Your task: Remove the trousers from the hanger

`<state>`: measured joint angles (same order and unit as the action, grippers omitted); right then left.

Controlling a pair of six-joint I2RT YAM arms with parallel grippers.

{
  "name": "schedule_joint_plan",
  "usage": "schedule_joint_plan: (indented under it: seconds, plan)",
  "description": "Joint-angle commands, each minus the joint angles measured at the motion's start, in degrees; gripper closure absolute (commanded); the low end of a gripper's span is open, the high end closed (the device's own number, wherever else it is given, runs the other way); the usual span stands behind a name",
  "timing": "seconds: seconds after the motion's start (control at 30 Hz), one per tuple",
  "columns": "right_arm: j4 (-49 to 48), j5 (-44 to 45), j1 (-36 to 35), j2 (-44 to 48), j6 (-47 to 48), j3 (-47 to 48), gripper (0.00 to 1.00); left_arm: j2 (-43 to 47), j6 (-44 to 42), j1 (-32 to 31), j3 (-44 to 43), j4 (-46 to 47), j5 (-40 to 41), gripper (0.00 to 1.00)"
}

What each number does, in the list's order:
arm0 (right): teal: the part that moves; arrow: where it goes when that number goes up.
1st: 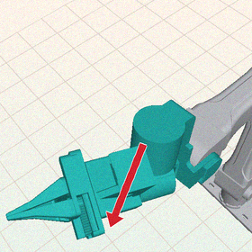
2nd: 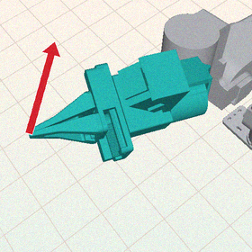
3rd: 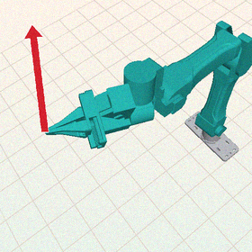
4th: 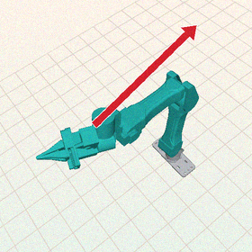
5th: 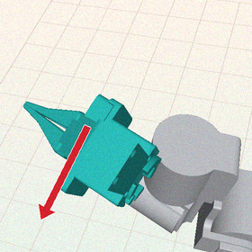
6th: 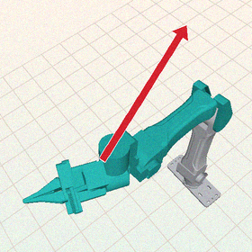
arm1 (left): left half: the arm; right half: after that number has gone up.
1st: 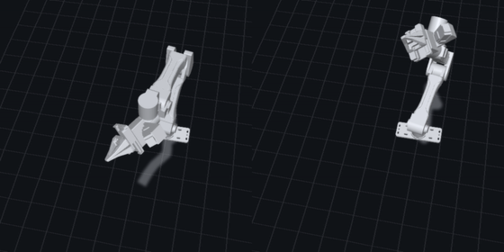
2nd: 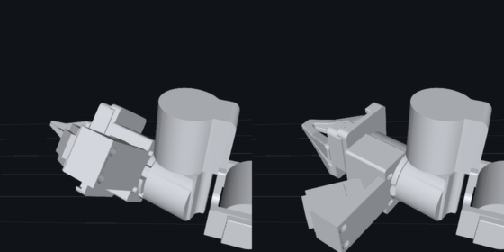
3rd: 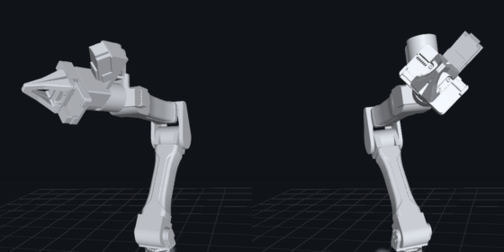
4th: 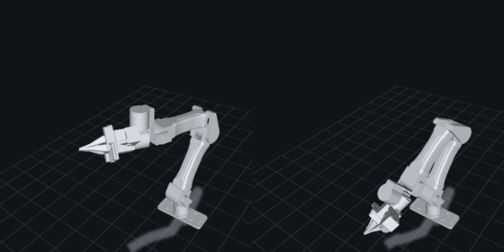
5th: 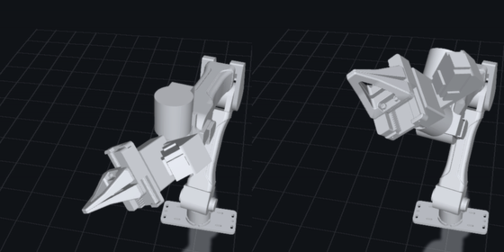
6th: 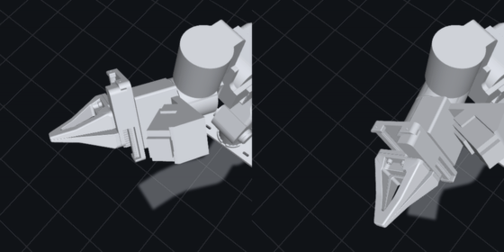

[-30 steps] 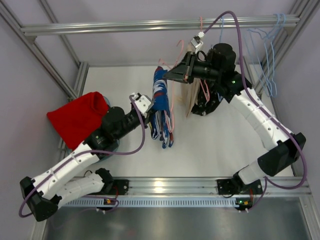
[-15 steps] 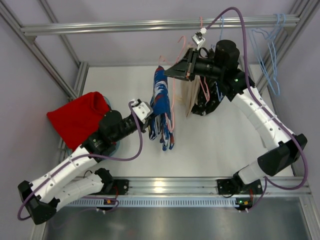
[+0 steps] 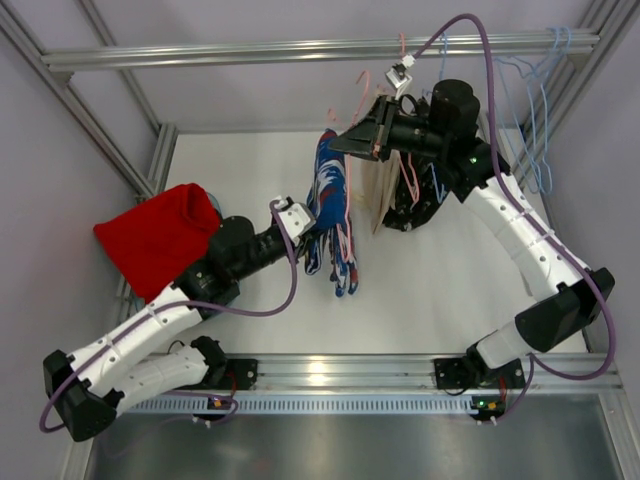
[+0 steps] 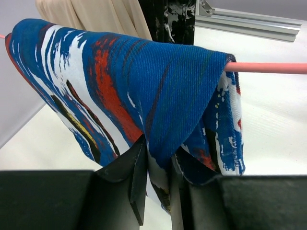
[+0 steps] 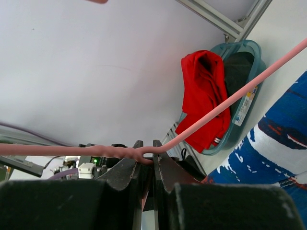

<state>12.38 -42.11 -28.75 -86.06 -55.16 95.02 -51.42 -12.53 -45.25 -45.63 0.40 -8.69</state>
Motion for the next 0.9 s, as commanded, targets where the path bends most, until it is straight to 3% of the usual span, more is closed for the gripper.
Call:
schedule_joint_plan:
  seconds: [0.0,0.1,0.13,0.47,0.87]
  plan:
    - [-8.95,-0.78,0.71,4.59,-1.18,3.86,1.0,-0.87,0.05,0.17,-1.83,4.51,-0.98,0.74]
    - [-9.48,-0.78,0.63,5.2,-1.45,2.71,1.0,-1.92,2.33,0.17,-3.06,5.74,2.17,0.97]
    - [-9.57,-0.87,0.71,5.29,-1.53,1.75,1.0,-2.37,4.34,0.17,-3.76,6.44,3.23,1.0]
    - [-11.85,-0.7,0.45,6.7,-0.3,-6.86,1.0,-7.38,16.83,3.42,-19.75,6.54,7.81,1.0]
    - [-10.28,0.89,-1.57,5.99,4.35,-12.58,1.0,-10.98,24.39,10.71,-45.32,3.99,1.93,1.0]
